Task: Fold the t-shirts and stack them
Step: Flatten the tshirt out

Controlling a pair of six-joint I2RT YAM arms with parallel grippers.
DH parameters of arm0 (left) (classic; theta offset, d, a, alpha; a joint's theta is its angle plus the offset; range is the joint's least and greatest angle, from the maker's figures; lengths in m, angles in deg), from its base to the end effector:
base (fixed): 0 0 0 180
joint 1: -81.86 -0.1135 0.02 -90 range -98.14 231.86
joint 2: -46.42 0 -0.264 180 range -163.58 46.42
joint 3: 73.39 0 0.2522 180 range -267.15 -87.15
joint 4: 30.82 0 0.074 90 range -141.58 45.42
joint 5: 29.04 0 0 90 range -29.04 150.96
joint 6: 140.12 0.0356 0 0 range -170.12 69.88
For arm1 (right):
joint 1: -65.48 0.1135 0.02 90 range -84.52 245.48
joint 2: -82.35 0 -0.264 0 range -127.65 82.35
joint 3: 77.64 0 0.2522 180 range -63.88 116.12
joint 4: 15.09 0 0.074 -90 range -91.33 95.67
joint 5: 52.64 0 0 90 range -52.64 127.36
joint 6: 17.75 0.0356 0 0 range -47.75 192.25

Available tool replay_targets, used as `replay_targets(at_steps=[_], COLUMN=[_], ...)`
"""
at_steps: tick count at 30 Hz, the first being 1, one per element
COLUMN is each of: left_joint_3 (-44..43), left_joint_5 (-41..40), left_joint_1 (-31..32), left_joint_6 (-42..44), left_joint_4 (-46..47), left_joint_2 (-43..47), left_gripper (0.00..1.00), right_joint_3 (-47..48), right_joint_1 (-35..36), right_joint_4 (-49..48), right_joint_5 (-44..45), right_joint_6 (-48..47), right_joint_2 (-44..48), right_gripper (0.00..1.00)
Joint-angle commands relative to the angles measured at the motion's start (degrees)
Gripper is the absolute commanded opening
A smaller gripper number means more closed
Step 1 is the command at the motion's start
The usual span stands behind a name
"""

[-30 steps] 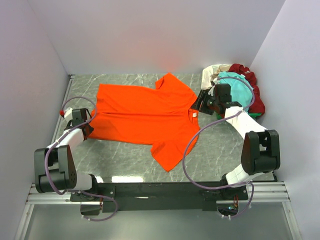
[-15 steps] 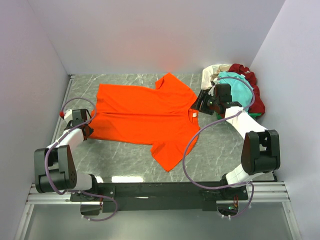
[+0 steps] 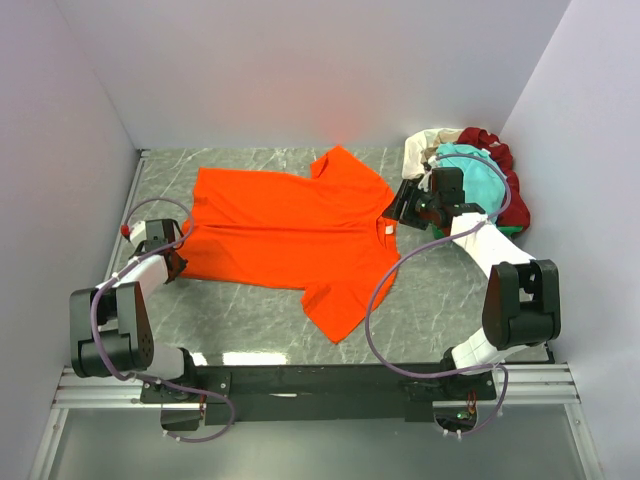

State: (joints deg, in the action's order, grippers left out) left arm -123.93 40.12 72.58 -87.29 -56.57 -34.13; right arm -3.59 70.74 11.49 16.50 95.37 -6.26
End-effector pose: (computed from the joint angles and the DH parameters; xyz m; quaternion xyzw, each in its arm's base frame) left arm 0.2500 0.0537 0.1591 -0.4196 0.8428 0.0980 0.3226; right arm 0.3359 0.0437 0.2435 0.0650 0.8962 0.2595 0.3539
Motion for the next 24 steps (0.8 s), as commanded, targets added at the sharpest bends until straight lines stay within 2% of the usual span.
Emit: replay_targets(at_steps=[1,9,13,16,17,20,24], left_joint_3=[-1.6,-1.8,-2.1,-2.2,-2.1,-2.3,-2.2], left_joint_5=[-0.3,0.1,0.6,0.8,1.0,1.3,2.6], left_joint_1=[-0.3,-0.3,-0.4,-0.4,-0.5,-0.5,-0.5], left_joint_6=[-0.2,0.2,0.4,0.7,0.9,1.6,2.0], left_joint_4=[0.6,0.8,1.0,1.2,1.4,1.7,2.6], left_joint_2=[0.0,-1.0,-1.8,-2.3,-2.6,-3.4,-3.1], left_gripper=[0.26,0.30,0.28,0.22,0.14,0.01,0.01], right_joint_3=[-0.4,-0.5,-0.5,-0.7,-0.7,-0.9,-1.8], right_joint_1=[-0.3,-0.4,-0.4,-0.4,-0.4,-0.4,0.0], right_joint_4=[-2.0,-2.0,-1.9,-2.0,-2.1,-2.4,-3.4], right_joint_5=[-0.7,-0.2,-0.1,-0.1,-0.1,-0.7,-4.0], right_joint_6=[0.0,-0.2,-0.1,-0.1,0.0,0.2,0.4], right_joint_2=[1.1,1.4,1.5,1.6,1.7,2.4,3.8], right_gripper=[0.64,0.64,0.64,0.64,0.64,0.64,0.64])
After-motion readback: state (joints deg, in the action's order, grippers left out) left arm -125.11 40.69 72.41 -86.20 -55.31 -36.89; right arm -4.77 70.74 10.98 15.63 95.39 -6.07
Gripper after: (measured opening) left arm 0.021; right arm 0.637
